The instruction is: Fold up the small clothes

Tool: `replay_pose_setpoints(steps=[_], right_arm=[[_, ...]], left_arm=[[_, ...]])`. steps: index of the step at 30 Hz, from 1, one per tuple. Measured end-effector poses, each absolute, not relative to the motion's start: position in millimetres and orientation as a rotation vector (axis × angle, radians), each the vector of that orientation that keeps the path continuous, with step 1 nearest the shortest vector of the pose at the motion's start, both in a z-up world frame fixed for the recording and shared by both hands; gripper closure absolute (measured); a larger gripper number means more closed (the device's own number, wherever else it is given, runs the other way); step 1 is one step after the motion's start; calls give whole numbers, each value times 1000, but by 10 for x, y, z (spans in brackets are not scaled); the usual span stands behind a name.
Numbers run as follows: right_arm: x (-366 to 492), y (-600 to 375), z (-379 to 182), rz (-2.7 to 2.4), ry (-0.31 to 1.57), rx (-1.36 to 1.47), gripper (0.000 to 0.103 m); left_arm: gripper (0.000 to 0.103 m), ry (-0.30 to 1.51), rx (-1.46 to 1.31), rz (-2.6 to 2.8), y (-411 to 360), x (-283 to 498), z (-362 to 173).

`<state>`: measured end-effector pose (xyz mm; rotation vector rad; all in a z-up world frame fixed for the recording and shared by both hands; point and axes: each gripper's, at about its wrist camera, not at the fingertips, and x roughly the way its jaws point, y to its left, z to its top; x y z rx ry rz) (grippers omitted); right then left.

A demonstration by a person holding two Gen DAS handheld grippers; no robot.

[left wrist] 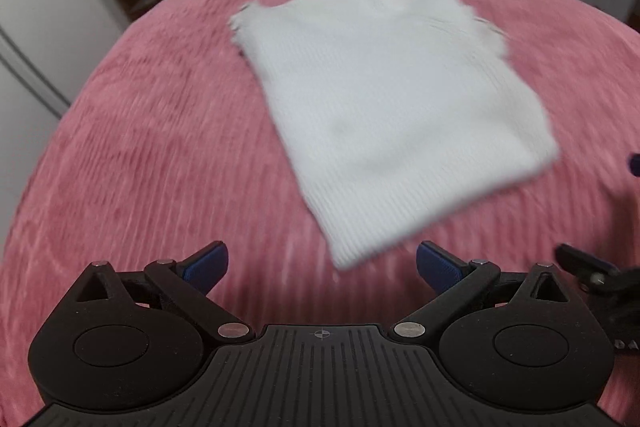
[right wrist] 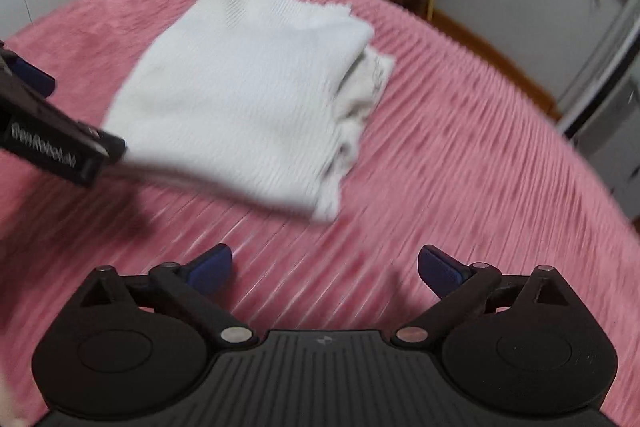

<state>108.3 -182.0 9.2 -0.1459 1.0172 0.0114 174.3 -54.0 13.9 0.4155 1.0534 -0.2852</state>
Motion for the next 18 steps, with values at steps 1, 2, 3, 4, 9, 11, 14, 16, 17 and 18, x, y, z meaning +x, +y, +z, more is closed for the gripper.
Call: replay_pose_setpoints(steps=[1,2,3,4,9,11,14,16,17,18], right_arm=[[1017,-1808,116,16,1022,-124,4],[980,-1803,132,15,1023,-110,4],[958,-1797,160,7,1024,-100,4],[950,-1795,192,-2,1023,-88,4],[940,-1787,376,-56,955,-56,4],[933,-1768,451,-55,919,-66,4],[956,-1696,492,-73,920,-132,4],[979,-1630,477,-75,932,-196,4],[982,-1610,466,-82,930,-214,4],[983,-1599,461,-84,926,-220,4]], left_arm=[[0,1052,425,-298,-553,1669,161],[0,1050,439,-302,-571,1608,178],[0,1044,450,-303,-587,1562,191],[0,1031,459,-298,-595,1531,206],[0,976,417,-230,-521,1514,343],[0,955,375,-193,-477,1508,410],[0,929,333,-149,-410,1504,440],[0,937,292,-130,-372,1509,427],[0,946,270,-125,-350,1515,417],[0,953,246,-128,-328,1519,404]])
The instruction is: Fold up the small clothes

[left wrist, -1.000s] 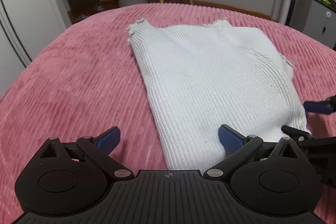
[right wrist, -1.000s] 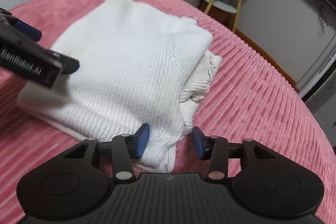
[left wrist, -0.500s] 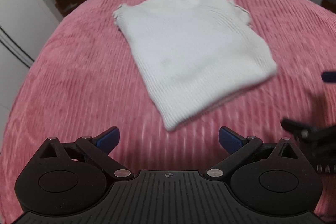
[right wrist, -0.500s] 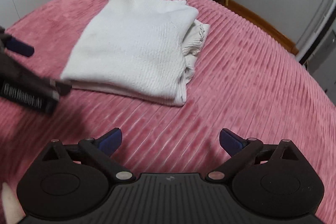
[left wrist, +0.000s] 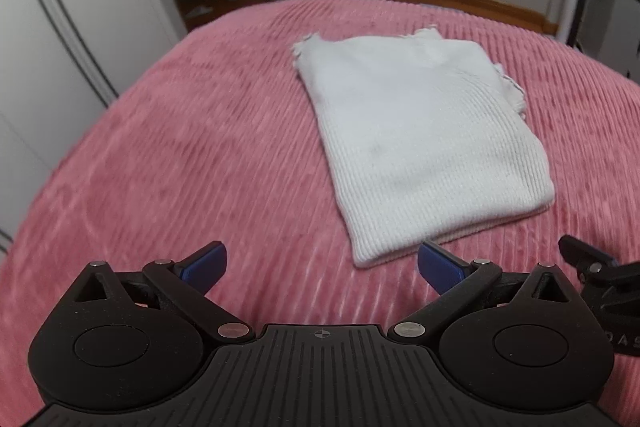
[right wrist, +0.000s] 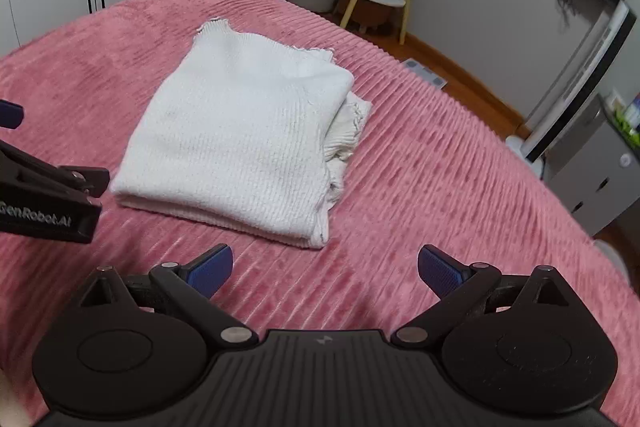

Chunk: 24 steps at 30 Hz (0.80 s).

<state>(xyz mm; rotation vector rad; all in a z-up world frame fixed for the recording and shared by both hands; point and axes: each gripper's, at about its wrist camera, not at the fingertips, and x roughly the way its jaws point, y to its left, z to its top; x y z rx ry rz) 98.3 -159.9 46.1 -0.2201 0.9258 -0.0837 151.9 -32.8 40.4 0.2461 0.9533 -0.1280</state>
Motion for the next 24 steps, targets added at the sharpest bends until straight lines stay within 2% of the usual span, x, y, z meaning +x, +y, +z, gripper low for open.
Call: replay_pose_setpoints(steps=[7,24], right_arm=[[1052,-1642,422,-81,954,-118,4],[1141,-1658,396,-92,933,-133,4]], left_arm=[[0,976,186,-124,-342,1526,311],[0,994,166,-82,-305,1589,244]])
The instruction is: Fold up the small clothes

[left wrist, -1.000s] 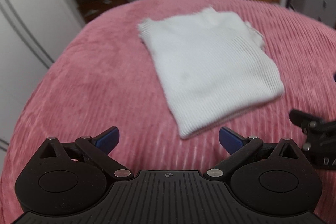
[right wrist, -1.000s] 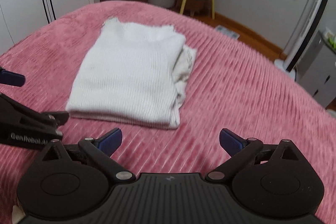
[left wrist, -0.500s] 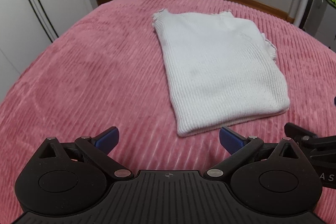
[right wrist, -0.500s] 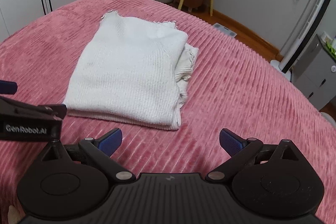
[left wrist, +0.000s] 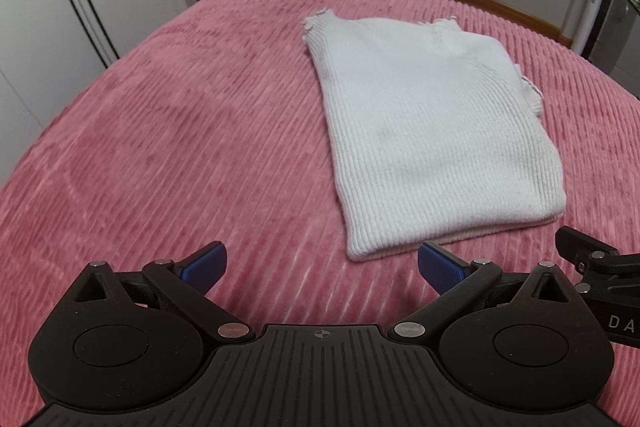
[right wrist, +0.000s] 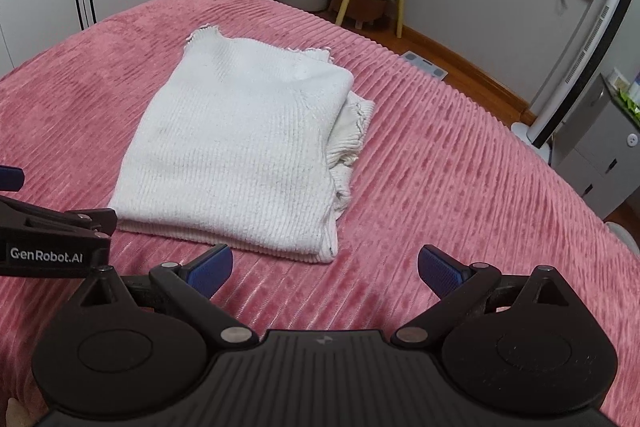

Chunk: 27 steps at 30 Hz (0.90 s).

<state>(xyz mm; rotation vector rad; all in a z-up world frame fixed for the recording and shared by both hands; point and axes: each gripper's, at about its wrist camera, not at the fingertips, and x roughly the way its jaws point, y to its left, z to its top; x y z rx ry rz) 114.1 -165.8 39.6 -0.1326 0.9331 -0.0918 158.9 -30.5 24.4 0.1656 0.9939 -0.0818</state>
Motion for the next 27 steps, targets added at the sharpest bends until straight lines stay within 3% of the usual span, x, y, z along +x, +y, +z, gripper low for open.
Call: replay_pose_setpoints(steps=[27], right_arm=[[1172,-1718,419,-93,933,-116,4]], left_arm=[[0,1024,178,-80,-302,1580,192]])
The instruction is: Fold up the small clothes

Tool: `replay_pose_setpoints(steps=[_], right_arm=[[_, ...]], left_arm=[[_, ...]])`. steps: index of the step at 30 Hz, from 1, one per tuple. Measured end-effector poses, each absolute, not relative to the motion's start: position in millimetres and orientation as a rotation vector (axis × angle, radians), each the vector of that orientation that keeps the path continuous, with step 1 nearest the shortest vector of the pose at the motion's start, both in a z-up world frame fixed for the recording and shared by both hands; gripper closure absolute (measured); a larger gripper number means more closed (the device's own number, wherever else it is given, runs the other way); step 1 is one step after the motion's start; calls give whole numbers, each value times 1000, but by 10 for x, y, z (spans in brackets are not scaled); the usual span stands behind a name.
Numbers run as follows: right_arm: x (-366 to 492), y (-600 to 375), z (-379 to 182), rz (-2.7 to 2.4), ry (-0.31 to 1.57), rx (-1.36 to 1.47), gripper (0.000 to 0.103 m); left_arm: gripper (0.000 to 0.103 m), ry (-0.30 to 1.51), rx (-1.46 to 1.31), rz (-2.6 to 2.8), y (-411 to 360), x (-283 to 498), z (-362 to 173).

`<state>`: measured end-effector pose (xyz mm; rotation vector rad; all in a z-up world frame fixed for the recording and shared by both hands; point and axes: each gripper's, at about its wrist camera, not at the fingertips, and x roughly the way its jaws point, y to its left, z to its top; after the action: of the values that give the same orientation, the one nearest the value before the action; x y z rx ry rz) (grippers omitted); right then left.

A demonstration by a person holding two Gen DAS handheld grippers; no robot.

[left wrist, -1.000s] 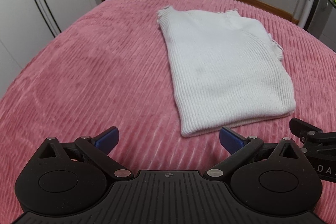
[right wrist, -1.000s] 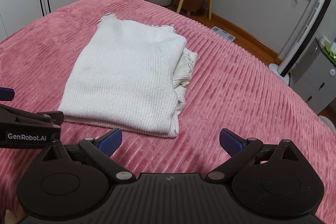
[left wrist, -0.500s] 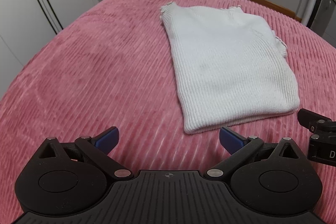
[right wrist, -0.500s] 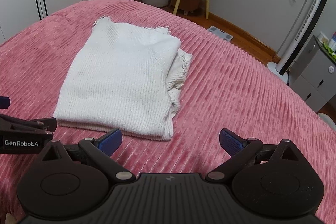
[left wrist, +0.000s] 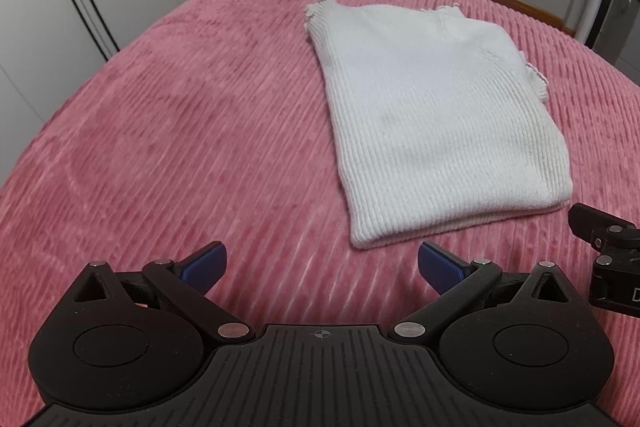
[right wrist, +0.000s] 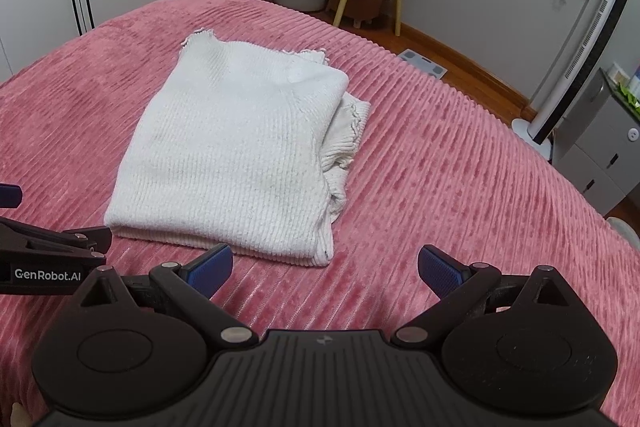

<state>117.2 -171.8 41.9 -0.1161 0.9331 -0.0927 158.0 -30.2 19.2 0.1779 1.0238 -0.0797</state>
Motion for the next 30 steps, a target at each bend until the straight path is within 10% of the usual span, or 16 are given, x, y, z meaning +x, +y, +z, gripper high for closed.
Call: replay_pose_setpoints(steps=[30], right_arm=[[1165,-1691,456,-80,918,-127,4]], left_arm=[[0,1038,187,-84,-310,1586,172]])
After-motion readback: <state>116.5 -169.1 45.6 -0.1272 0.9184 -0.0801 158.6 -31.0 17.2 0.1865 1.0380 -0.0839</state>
